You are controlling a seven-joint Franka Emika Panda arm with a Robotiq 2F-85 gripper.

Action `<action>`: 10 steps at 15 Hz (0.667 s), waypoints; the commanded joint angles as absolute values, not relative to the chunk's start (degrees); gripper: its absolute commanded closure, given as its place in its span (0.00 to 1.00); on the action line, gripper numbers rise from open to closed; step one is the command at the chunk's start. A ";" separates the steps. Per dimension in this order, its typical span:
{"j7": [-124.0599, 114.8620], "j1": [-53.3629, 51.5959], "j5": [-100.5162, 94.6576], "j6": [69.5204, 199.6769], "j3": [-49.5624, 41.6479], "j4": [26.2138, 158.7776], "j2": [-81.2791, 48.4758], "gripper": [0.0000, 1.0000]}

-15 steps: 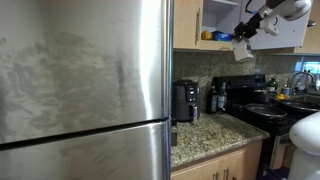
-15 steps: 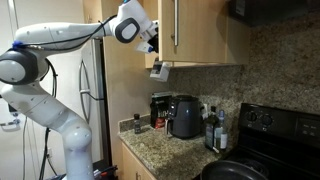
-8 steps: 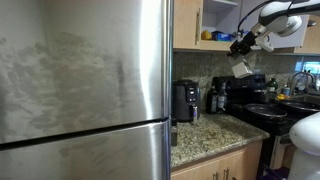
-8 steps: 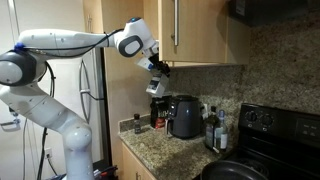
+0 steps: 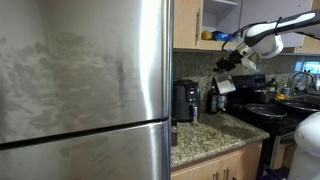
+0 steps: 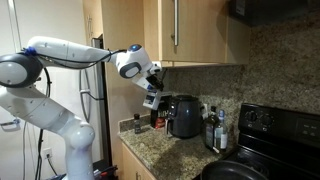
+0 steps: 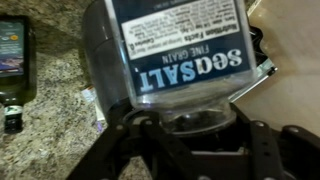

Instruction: Remove the salt from the cupboard.

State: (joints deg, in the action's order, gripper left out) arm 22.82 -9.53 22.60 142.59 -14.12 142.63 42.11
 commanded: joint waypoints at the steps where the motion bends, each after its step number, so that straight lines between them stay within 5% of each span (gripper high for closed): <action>1: 26.58 -15.77 27.08 152.11 -14.63 152.53 52.05 0.60; 2: 23.53 -14.28 23.70 149.00 -14.77 148.08 45.47 0.35; 6: 23.26 -16.55 23.63 151.08 -15.22 152.37 51.64 0.35; 7: 23.26 -16.56 23.61 151.09 -15.35 152.50 52.07 0.60; 10: 27.38 -22.21 25.16 154.68 -18.32 155.93 50.15 0.60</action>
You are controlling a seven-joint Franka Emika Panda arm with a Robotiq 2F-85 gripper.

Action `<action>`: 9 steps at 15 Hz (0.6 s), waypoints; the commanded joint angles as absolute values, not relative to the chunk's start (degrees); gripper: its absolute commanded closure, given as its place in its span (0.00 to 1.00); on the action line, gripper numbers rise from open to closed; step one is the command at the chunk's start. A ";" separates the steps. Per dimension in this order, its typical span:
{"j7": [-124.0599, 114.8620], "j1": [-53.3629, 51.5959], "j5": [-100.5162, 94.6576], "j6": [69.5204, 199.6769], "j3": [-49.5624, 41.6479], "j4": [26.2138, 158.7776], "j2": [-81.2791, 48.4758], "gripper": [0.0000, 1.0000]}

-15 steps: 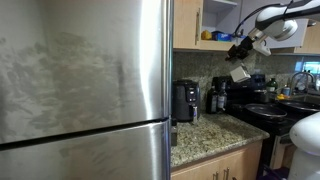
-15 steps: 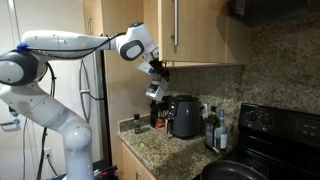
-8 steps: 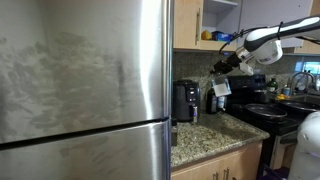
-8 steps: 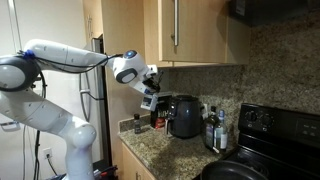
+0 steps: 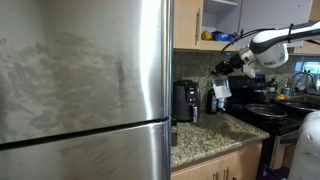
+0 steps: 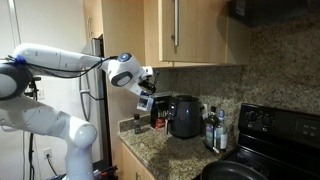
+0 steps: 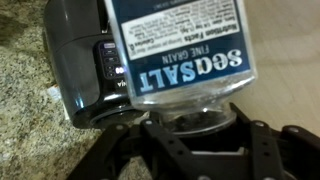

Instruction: Remove the salt from the cupboard.

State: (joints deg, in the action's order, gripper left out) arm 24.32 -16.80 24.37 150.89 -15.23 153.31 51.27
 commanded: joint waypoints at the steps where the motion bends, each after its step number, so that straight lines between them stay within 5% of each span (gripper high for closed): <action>1: 28.93 -24.71 26.05 156.15 -19.51 157.19 49.70 0.60; 5: 35.03 -34.40 29.29 164.82 -26.36 159.62 45.79 0.60; 6: 29.65 -31.45 24.34 161.79 -24.42 160.48 48.04 0.35; 8: 31.53 -34.47 25.43 163.54 -26.99 160.32 46.35 0.35; 9: 31.66 -34.76 25.49 163.73 -27.25 160.17 45.95 0.60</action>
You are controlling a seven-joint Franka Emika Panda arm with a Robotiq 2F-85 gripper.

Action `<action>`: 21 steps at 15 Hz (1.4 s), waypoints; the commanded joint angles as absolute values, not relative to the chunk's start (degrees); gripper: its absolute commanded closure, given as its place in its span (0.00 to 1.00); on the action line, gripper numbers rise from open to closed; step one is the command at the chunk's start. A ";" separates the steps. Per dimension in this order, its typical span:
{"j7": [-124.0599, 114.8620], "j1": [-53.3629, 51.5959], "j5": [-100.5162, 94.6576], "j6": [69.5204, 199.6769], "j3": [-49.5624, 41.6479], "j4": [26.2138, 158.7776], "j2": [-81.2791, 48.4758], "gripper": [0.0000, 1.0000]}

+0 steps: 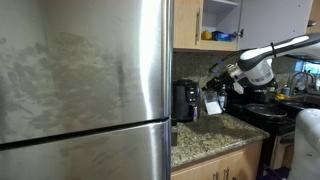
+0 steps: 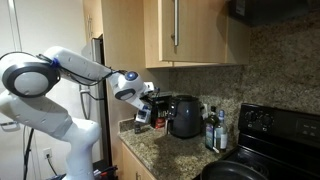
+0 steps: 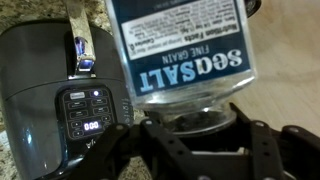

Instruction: Remove the salt from the cupboard.

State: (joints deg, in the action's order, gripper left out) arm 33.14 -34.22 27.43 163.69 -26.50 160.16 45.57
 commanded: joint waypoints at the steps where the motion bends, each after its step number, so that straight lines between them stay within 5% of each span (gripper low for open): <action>1: 33.21 -37.53 25.85 164.93 -29.50 159.10 44.29 0.60; 9: 48.43 -72.51 28.68 181.16 -53.05 153.39 40.39 0.60; 10: 45.02 -66.37 27.88 178.75 -47.99 156.27 40.58 0.35; 13: 46.87 -72.56 27.86 180.53 -53.39 154.62 40.51 0.35; 14: 46.87 -72.56 27.86 180.53 -53.43 154.47 40.52 0.60; 21: 48.94 -86.87 13.44 183.70 -71.63 153.49 44.62 0.60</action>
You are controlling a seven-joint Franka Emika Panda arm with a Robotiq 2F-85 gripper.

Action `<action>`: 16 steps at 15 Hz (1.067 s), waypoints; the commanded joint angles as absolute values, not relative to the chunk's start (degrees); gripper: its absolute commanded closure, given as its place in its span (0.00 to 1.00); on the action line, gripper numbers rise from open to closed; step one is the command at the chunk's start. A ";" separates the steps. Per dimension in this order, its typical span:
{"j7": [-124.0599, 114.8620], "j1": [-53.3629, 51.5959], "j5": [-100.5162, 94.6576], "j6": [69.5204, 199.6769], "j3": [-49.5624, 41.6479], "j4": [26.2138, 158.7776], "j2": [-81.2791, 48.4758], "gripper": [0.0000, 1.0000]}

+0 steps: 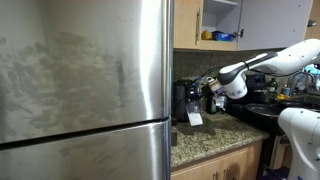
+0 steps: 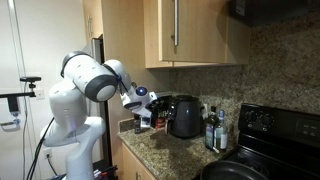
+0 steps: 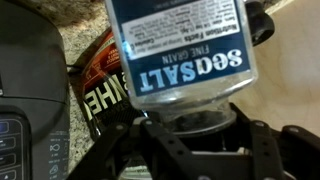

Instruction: Remove the salt from the cupboard.

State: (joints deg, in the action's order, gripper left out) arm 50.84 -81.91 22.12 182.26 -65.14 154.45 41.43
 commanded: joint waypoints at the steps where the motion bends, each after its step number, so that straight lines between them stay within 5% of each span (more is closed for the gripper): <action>1: 47.21 -88.11 9.95 183.44 -73.75 153.14 45.16 0.60; 3: 42.67 -86.30 5.29 182.38 -73.67 154.51 44.02 0.60; 4: 41.58 -86.56 3.19 182.16 -74.65 154.54 44.75 0.35; 6: 40.42 -86.47 1.70 182.14 -75.15 154.77 44.93 0.35; 7: 40.37 -86.50 1.68 182.13 -75.15 154.79 44.90 0.60; 16: 42.40 -114.63 -11.48 189.23 -99.85 145.31 49.97 0.60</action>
